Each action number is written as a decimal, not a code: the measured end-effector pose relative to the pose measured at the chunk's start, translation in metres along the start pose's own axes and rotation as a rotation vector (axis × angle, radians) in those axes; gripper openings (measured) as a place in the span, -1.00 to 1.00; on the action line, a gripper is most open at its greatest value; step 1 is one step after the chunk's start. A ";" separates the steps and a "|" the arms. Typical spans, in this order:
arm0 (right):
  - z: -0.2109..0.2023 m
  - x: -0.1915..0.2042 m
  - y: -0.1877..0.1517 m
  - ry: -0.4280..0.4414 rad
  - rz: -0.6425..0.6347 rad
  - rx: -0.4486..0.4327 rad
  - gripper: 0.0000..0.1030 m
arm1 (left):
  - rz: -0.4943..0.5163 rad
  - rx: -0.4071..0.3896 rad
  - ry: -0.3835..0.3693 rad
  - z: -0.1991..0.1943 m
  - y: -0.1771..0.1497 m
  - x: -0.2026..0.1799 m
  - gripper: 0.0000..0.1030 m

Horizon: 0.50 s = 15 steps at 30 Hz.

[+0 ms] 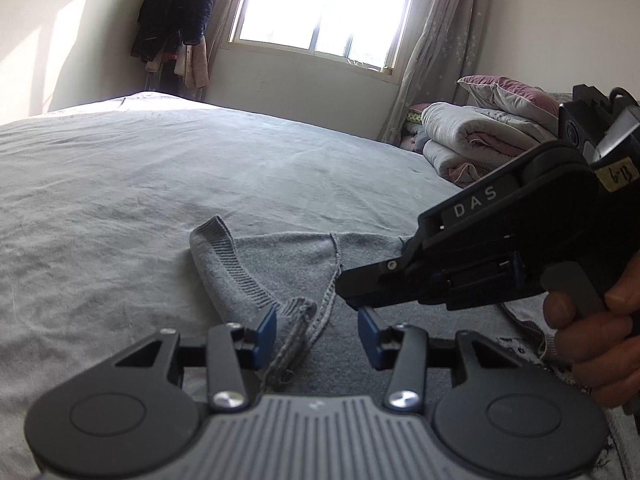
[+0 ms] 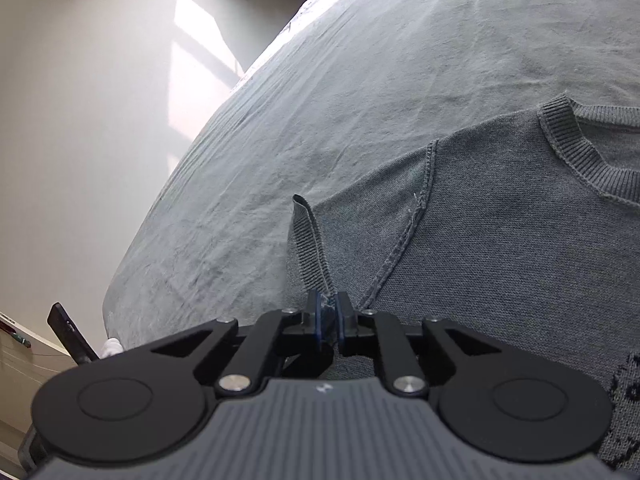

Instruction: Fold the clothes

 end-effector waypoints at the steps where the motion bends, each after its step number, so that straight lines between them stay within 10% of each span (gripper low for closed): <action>1: 0.001 -0.001 0.000 -0.002 0.009 0.009 -0.72 | 0.003 0.014 0.000 0.001 -0.001 0.000 -0.11; 8: 0.028 -0.003 0.004 -0.024 0.019 0.044 -0.07 | 0.020 0.042 0.001 0.003 -0.007 -0.001 -0.10; 12: 0.032 0.003 -0.002 -0.031 -0.026 0.041 -0.82 | 0.014 0.037 0.007 0.003 -0.008 0.001 -0.10; 15: 0.025 0.011 -0.004 -0.010 -0.057 0.041 -0.89 | 0.003 0.020 0.011 0.001 -0.006 0.002 -0.10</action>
Point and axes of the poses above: each gripper's, at about its wrist camera, not at the fingertips, and z roughly the way its jaws point, x to its left, y to its top, the point moved 9 cm from there along z, roughly the way its jaws point, and after that the axes turned 14 degrees about z, right-handed, at the moved point
